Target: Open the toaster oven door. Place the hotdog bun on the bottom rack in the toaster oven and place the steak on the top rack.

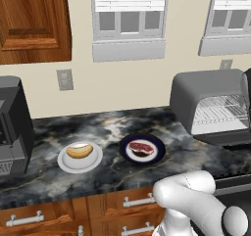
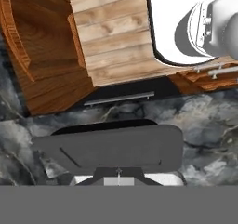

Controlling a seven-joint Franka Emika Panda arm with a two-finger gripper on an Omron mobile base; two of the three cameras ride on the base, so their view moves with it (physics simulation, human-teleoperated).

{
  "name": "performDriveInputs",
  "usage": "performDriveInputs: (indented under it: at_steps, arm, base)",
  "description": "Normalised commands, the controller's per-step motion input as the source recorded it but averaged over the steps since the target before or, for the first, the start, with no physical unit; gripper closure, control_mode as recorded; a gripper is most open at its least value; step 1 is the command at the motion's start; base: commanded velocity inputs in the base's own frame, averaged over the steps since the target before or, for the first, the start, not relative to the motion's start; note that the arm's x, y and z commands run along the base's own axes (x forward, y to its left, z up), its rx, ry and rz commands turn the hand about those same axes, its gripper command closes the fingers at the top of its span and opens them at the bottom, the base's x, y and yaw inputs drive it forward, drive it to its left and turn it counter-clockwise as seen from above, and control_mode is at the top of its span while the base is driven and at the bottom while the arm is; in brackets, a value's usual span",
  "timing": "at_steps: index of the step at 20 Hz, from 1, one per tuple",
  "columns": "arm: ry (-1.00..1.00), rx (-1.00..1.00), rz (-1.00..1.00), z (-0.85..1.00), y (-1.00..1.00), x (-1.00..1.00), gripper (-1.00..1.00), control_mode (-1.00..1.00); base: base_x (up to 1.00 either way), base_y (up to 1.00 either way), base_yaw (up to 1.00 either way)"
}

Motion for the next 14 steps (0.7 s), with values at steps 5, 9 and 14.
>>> performDriveInputs:
  at_steps: [5,9,14]
  arm:
    - [0.21,0.19,0.0,-0.67,-0.26,0.48,1.0,-1.0]
    - [0.15,0.13,0.08,-0.1,-0.44,0.19,1.0,-1.0]
    - [0.12,0.09,0.07,-0.58,-0.44,0.02,1.0,-1.0]
  base:
    - [0.0,0.0,0.0]
    - [0.0,0.0,0.0]
    - [0.0,0.0,0.0]
